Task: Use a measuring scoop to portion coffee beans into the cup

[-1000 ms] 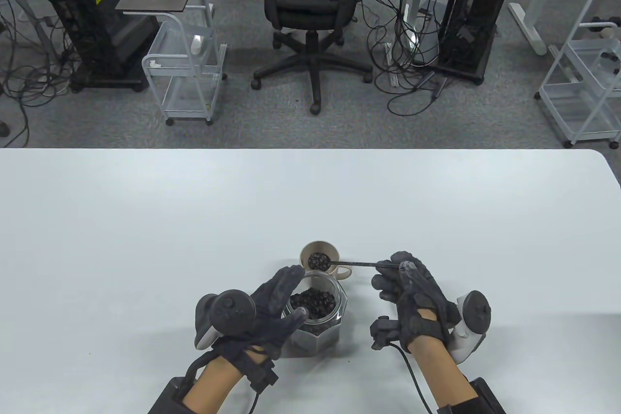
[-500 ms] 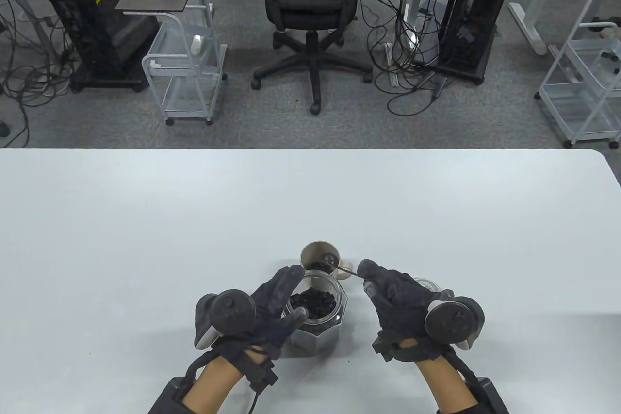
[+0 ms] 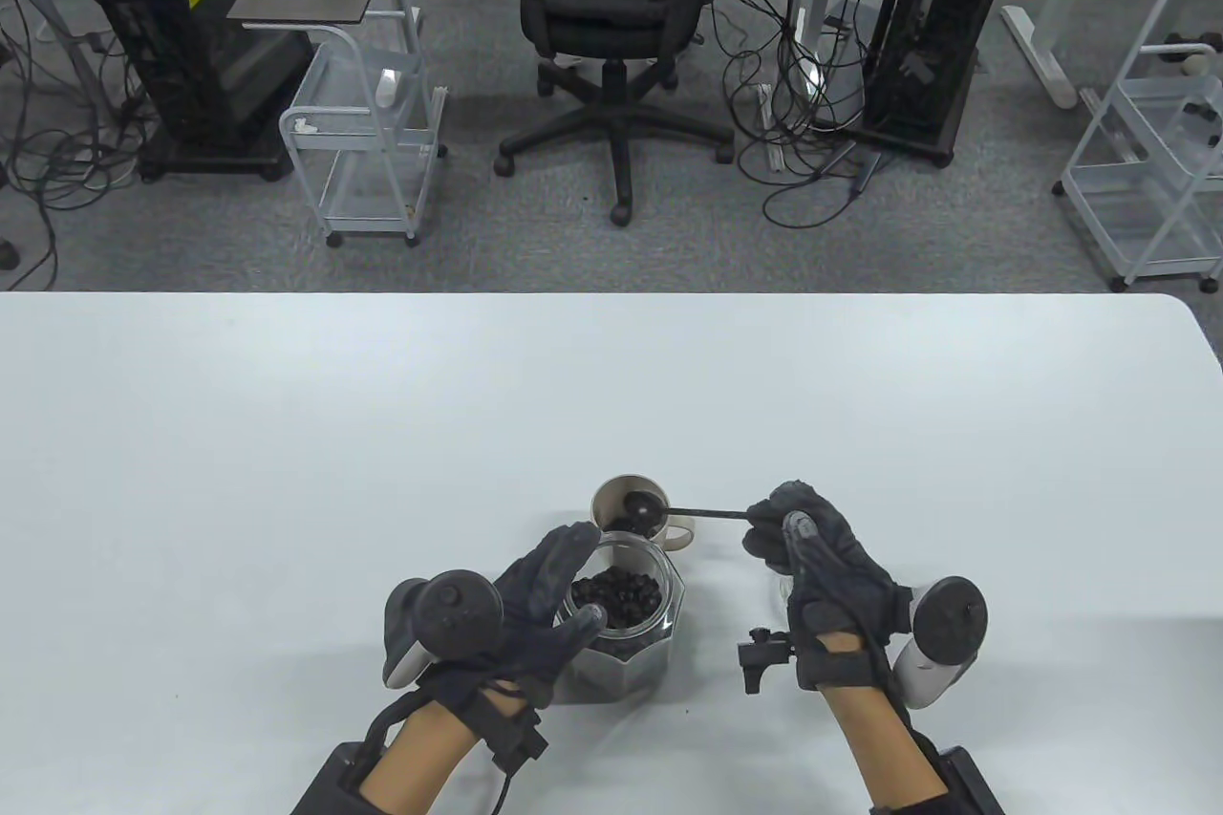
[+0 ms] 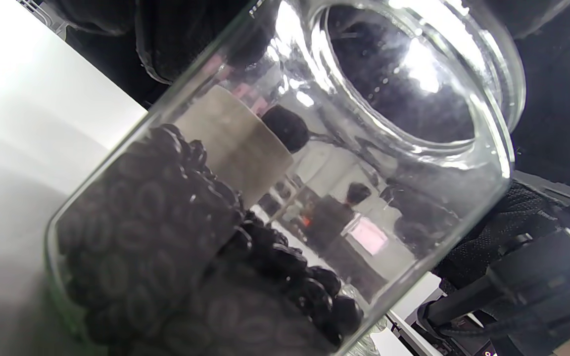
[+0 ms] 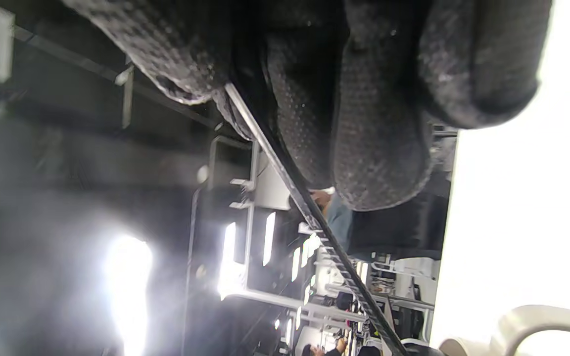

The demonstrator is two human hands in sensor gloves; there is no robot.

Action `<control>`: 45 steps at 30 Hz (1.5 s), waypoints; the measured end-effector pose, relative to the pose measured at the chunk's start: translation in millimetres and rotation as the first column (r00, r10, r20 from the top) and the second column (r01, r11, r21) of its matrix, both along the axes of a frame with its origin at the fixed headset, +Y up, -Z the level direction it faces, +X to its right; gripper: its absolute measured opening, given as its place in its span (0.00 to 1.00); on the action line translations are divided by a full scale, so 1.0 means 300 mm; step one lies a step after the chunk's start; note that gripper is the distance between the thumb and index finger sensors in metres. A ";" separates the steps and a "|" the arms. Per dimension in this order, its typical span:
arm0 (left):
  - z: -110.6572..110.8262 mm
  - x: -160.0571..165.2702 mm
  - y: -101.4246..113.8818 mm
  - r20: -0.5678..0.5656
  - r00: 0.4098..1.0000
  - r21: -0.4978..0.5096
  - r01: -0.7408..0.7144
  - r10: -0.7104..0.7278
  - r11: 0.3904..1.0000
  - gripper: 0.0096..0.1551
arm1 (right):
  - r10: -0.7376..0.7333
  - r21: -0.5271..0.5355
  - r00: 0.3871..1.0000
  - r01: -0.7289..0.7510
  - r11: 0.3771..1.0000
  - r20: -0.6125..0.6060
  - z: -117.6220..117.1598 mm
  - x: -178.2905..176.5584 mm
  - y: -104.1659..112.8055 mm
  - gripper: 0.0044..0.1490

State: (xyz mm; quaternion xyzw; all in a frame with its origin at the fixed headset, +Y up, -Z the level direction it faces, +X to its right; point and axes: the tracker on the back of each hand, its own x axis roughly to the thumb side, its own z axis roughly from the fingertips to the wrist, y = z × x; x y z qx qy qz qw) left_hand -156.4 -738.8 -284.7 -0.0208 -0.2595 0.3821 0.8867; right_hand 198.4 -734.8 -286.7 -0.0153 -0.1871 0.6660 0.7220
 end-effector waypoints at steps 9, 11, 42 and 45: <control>0.000 0.000 -0.001 0.000 1.000 0.000 -0.006 0.006 1.000 0.52 | -0.413 -0.130 0.910 0.406 0.904 -0.027 0.014 0.035 -0.047 0.27; 0.000 0.000 -0.003 0.000 1.000 -0.002 -0.010 0.010 1.000 0.52 | -0.428 -0.117 0.903 0.421 0.900 -0.046 0.020 0.034 -0.033 0.27; -0.002 -0.001 -0.005 0.006 1.000 -0.013 -0.011 0.012 1.000 0.52 | 0.555 0.444 0.832 -0.490 0.750 -0.020 0.131 -0.186 0.183 0.26; -0.002 -0.001 -0.006 0.006 1.000 -0.012 -0.012 0.012 1.000 0.52 | 0.541 0.421 0.838 -0.469 0.776 -0.064 0.117 -0.203 0.167 0.25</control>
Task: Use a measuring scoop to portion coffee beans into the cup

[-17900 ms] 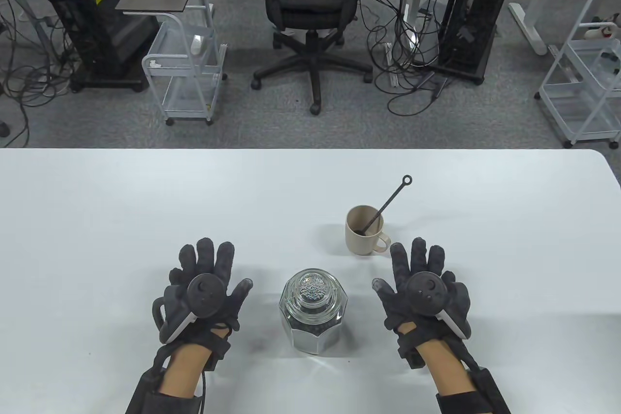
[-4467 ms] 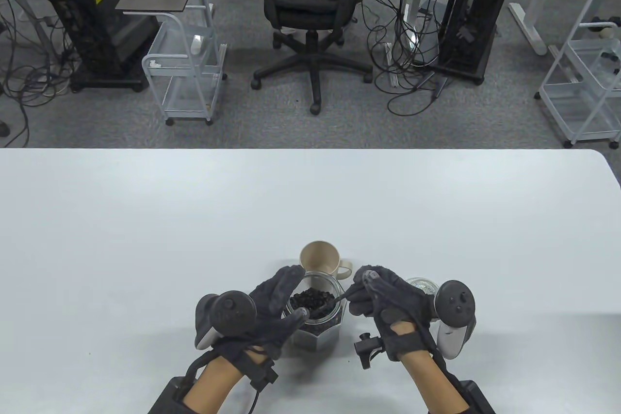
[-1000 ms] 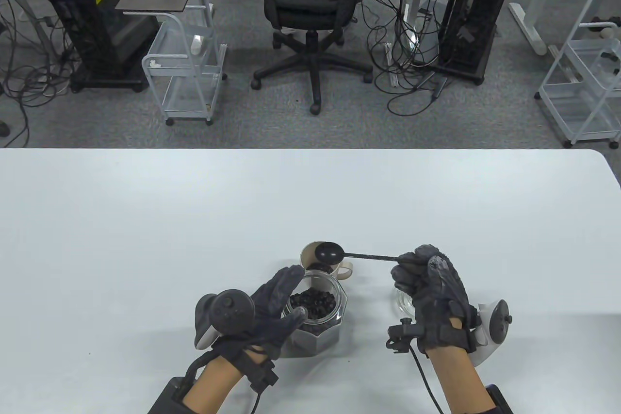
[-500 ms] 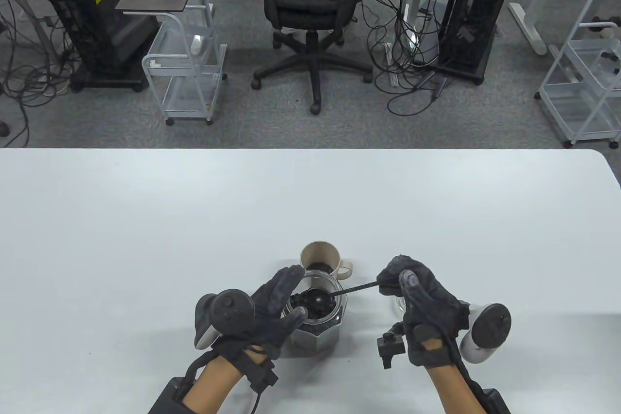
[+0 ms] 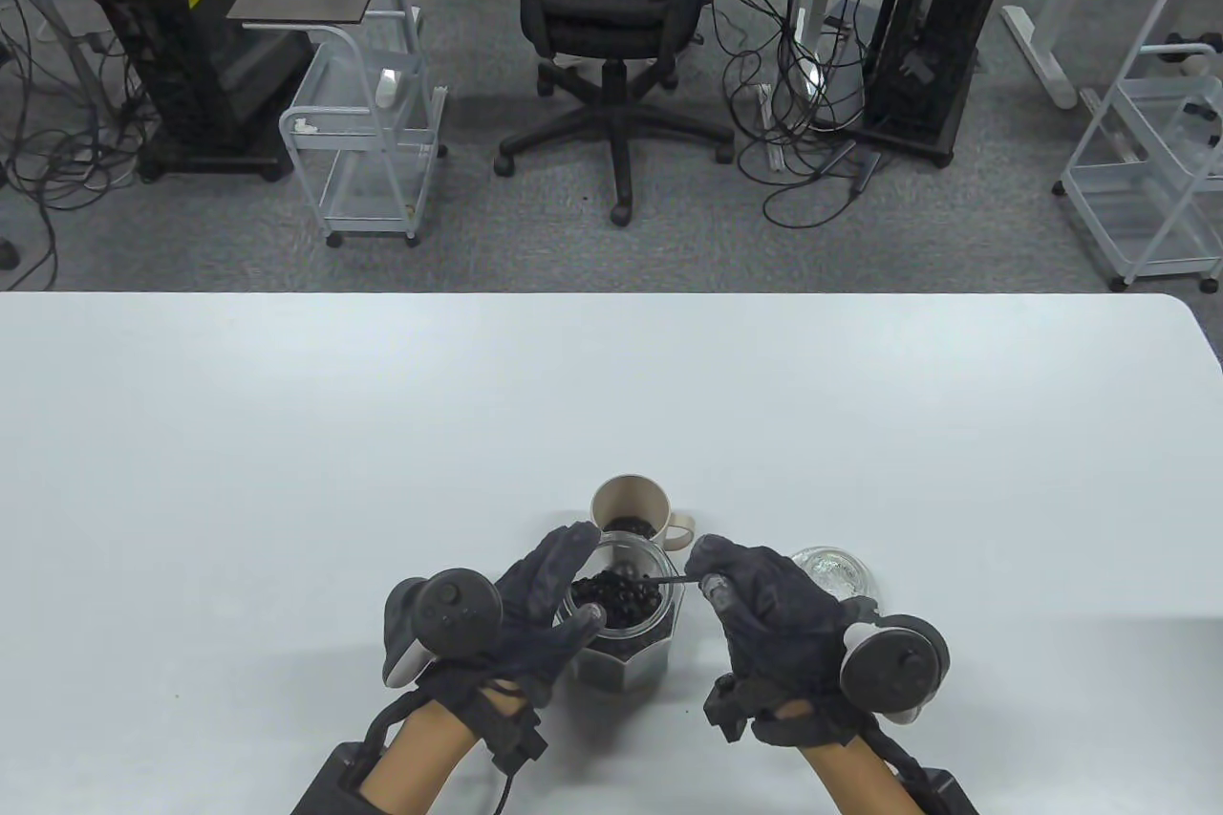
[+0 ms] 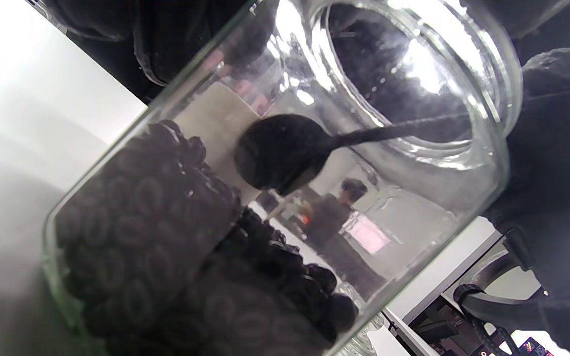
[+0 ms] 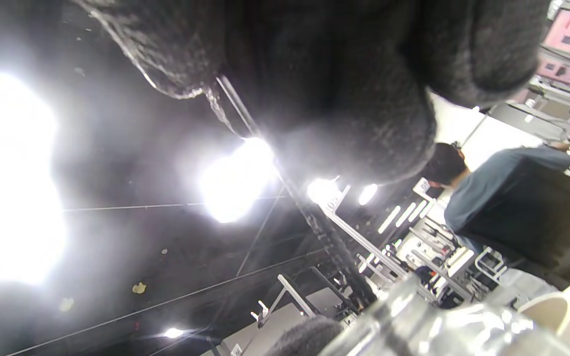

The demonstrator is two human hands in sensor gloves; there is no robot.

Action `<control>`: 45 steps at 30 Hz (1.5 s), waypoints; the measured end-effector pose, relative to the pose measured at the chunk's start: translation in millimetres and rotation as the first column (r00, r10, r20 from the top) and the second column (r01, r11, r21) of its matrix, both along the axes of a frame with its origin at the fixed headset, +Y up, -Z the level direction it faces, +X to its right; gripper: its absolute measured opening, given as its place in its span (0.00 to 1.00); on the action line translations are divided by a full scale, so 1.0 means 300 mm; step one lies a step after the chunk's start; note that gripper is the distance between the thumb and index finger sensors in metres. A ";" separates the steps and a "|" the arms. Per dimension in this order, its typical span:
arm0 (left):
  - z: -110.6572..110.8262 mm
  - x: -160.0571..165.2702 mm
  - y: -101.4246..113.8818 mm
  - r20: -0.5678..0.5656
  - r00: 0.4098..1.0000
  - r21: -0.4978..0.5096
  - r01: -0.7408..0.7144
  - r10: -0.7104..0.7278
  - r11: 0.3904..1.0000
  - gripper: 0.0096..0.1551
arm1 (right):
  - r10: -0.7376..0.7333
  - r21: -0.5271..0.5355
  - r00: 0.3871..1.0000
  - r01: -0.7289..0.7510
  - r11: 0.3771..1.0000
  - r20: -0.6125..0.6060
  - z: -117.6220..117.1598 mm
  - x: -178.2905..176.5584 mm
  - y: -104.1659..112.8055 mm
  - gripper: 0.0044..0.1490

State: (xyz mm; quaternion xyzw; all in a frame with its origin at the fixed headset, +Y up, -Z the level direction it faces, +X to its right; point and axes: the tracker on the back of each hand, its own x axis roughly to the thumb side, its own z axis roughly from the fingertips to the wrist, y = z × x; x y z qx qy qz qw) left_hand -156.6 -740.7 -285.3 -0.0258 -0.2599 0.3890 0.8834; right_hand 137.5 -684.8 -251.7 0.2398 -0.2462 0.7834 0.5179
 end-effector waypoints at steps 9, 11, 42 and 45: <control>0.000 0.000 0.000 -0.002 1.000 0.000 0.012 -0.012 1.000 0.52 | 0.116 -0.114 0.982 -0.134 0.984 -0.147 -0.037 -0.075 -0.027 0.24; 0.000 0.000 0.000 -0.005 1.000 0.008 0.009 -0.009 1.000 0.52 | 0.107 -0.137 0.983 -0.127 0.982 -0.148 -0.040 -0.081 -0.026 0.24; -0.001 0.000 -0.003 0.001 1.000 -0.002 0.007 -0.007 1.000 0.52 | -0.522 -0.595 0.759 0.639 0.487 0.389 -0.073 0.105 -0.201 0.25; -0.001 0.001 -0.004 0.001 1.000 0.000 0.000 0.000 1.000 0.52 | -0.545 -0.597 0.729 0.670 0.442 0.415 -0.074 0.119 -0.214 0.25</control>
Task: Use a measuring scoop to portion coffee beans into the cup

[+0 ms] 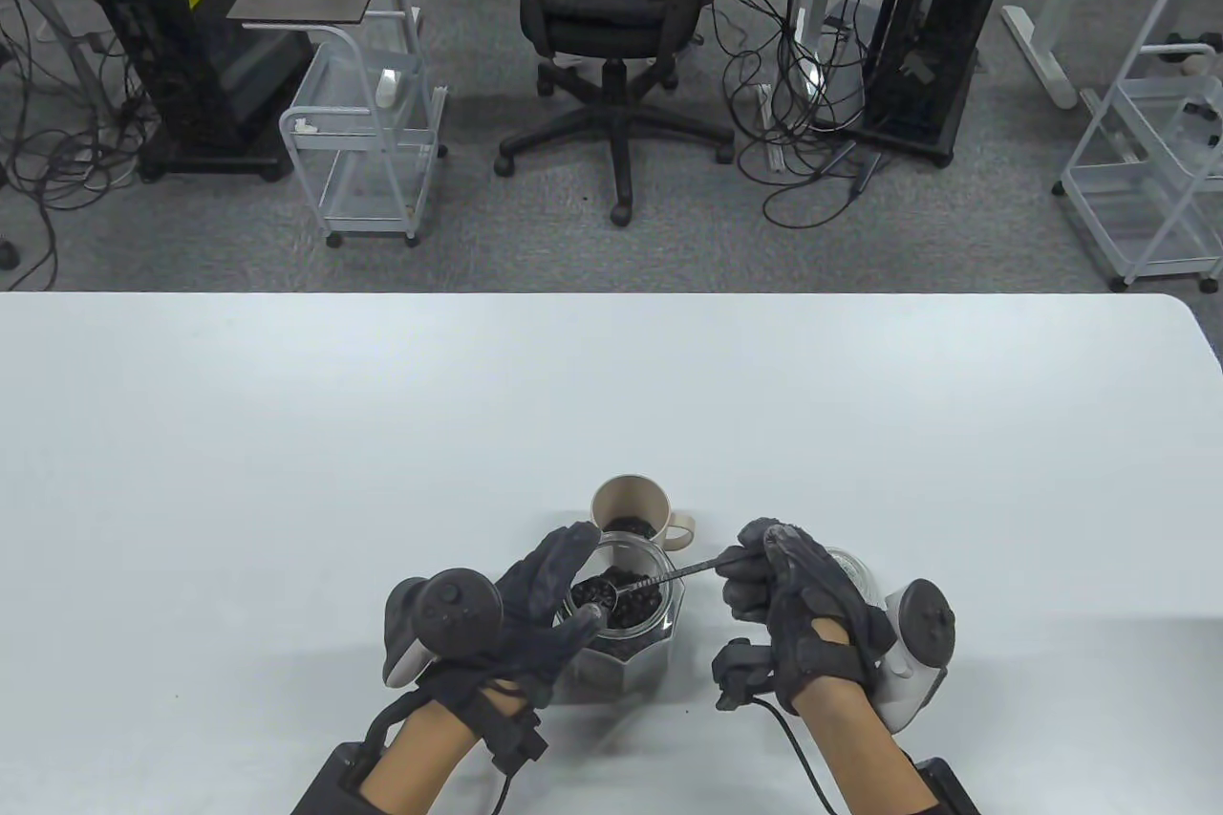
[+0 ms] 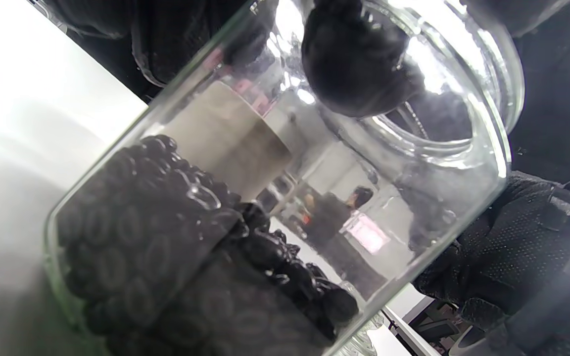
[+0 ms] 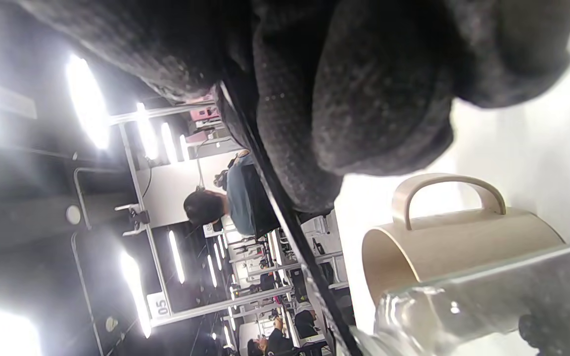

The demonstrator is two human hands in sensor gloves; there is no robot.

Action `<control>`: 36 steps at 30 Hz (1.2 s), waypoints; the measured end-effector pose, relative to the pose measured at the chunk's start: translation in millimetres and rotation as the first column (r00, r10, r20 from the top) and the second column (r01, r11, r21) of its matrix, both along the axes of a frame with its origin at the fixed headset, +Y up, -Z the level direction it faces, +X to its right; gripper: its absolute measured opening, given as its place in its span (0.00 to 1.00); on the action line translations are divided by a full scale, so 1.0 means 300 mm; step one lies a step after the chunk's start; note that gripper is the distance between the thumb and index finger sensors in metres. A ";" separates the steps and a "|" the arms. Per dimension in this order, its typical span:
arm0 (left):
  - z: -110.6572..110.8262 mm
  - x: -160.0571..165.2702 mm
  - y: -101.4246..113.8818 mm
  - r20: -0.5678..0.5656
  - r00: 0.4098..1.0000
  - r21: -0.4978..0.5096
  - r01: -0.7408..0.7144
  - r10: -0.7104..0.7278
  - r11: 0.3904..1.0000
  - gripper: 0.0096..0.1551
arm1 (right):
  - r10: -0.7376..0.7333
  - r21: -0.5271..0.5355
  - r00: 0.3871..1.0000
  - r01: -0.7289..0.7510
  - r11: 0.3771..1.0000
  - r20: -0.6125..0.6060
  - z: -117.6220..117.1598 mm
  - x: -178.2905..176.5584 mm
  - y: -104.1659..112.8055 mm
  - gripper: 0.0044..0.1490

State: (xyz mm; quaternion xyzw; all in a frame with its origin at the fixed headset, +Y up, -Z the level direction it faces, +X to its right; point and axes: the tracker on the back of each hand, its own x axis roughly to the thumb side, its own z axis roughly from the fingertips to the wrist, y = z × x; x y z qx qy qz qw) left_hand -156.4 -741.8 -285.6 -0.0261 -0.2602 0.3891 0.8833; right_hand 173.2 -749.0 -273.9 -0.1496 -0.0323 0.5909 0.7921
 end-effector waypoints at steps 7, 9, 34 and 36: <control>-0.001 0.000 0.000 0.000 1.000 0.000 0.004 -0.004 1.000 0.52 | -0.069 -0.015 0.997 0.070 0.997 0.026 -0.006 0.040 -0.008 0.25; 0.000 0.000 0.000 0.001 1.000 -0.002 0.001 -0.001 1.000 0.52 | -0.082 -0.021 0.996 0.083 0.996 0.027 -0.006 0.049 -0.010 0.25; -0.002 0.000 -0.002 0.004 1.000 -0.009 -0.001 0.001 1.000 0.52 | -0.159 0.061 0.970 0.150 0.987 0.182 0.015 0.103 0.001 0.27; -0.002 0.000 -0.002 0.005 1.000 -0.010 -0.004 0.004 1.000 0.52 | -0.169 0.055 0.969 0.162 0.985 0.180 0.013 0.101 -0.010 0.27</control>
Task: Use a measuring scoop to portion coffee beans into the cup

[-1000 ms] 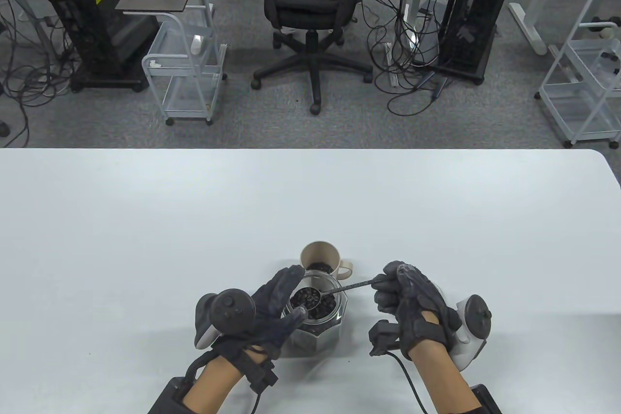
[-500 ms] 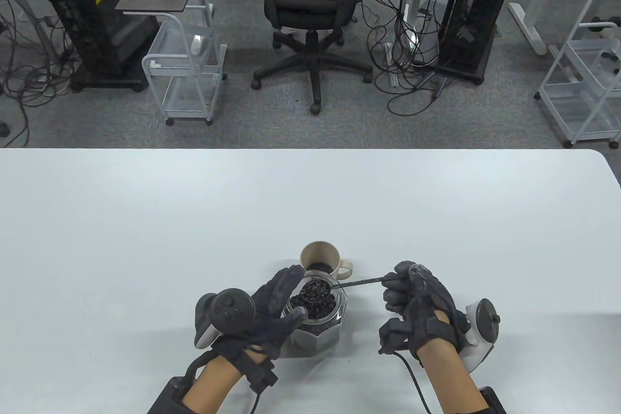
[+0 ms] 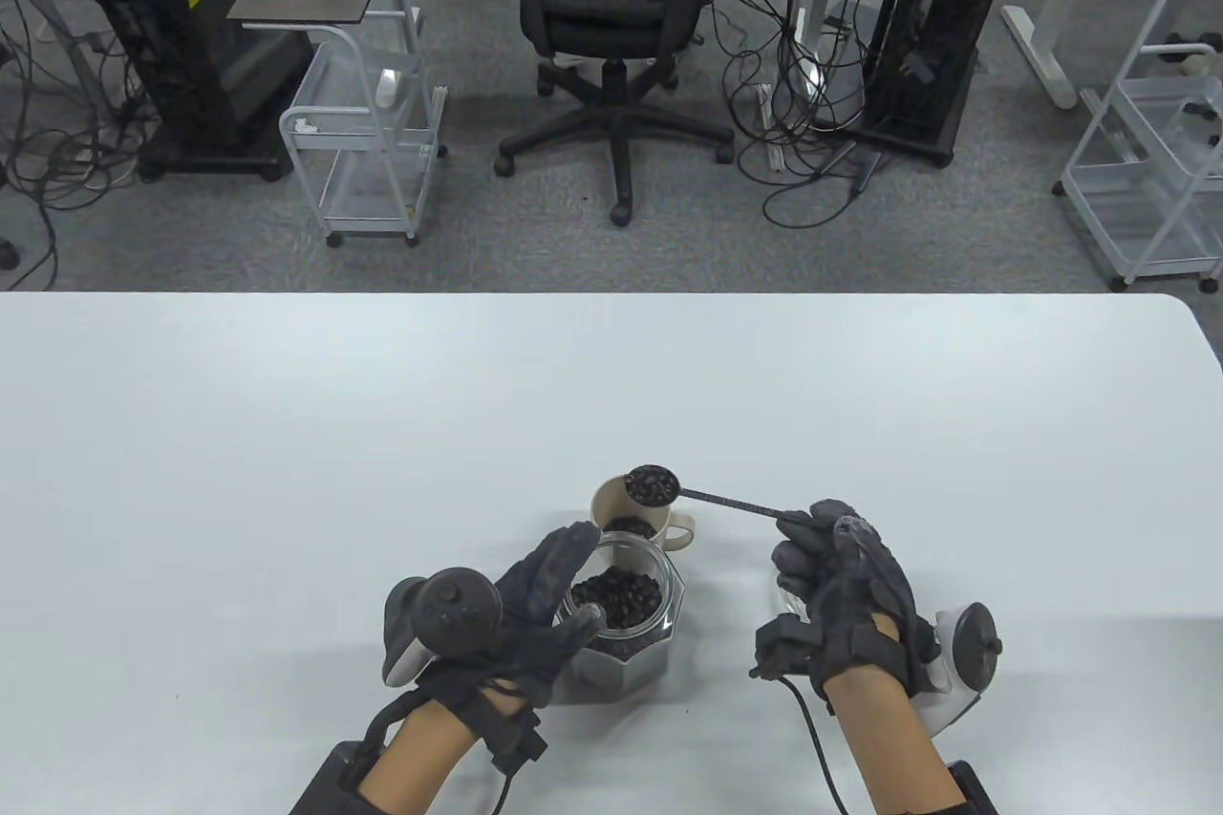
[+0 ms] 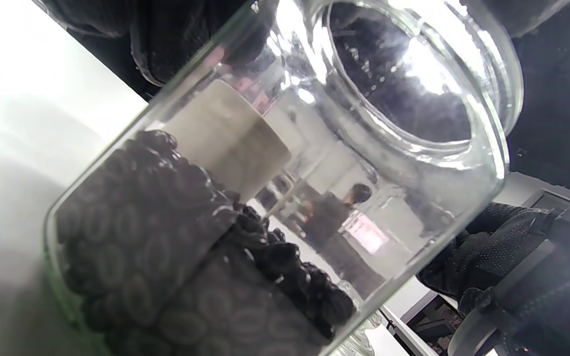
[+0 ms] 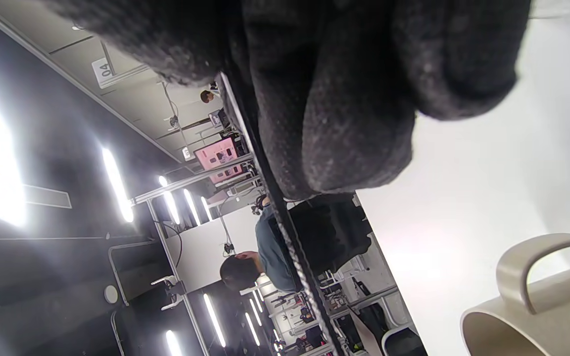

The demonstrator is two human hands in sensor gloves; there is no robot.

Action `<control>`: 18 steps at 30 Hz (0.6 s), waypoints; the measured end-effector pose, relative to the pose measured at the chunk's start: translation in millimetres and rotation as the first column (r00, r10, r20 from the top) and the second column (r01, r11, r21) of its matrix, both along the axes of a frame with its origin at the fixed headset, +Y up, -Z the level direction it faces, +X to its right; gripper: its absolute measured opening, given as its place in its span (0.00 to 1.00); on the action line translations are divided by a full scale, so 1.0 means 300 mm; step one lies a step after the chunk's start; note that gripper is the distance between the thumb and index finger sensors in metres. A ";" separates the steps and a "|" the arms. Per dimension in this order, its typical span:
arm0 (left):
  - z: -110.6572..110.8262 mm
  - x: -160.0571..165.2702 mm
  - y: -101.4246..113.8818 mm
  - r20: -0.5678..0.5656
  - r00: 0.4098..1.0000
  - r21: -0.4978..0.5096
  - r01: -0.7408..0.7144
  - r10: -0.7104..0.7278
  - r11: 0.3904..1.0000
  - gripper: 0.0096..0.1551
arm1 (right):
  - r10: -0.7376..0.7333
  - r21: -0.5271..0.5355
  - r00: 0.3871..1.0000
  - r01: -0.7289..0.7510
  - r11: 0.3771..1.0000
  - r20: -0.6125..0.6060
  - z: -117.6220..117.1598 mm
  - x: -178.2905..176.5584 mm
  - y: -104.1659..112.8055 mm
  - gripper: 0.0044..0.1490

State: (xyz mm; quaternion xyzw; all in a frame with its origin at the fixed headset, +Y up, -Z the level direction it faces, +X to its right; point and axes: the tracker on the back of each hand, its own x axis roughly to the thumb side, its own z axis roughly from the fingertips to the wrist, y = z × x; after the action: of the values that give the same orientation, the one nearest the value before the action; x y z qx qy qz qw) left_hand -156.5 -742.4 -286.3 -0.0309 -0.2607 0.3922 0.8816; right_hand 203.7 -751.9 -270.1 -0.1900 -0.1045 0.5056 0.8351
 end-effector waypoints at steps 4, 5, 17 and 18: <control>0.000 -0.001 0.001 -0.001 1.000 0.001 0.009 -0.009 1.000 0.52 | 0.032 -0.014 0.999 -0.032 0.999 -0.003 -0.011 -0.008 -0.018 0.28; 0.000 -0.001 0.000 -0.002 1.000 0.001 0.007 -0.007 1.000 0.52 | 0.036 -0.016 0.999 -0.036 0.999 -0.009 -0.013 -0.010 -0.021 0.28; -0.001 -0.002 0.000 0.004 1.000 -0.003 0.001 0.000 1.000 0.52 | 0.176 0.032 0.981 -0.174 0.984 -0.077 -0.033 -0.052 -0.029 0.27; -0.001 -0.001 0.000 0.003 1.000 -0.002 0.003 -0.003 1.000 0.52 | 0.192 0.041 0.978 -0.190 0.981 -0.080 -0.034 -0.054 -0.027 0.27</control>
State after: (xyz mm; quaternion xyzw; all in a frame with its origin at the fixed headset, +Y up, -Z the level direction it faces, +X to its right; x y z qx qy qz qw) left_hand -156.8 -742.3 -286.5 -0.0329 -0.2616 0.3911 0.8818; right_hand 187.4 -760.0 -280.5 -0.1441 -0.0958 0.5891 0.7893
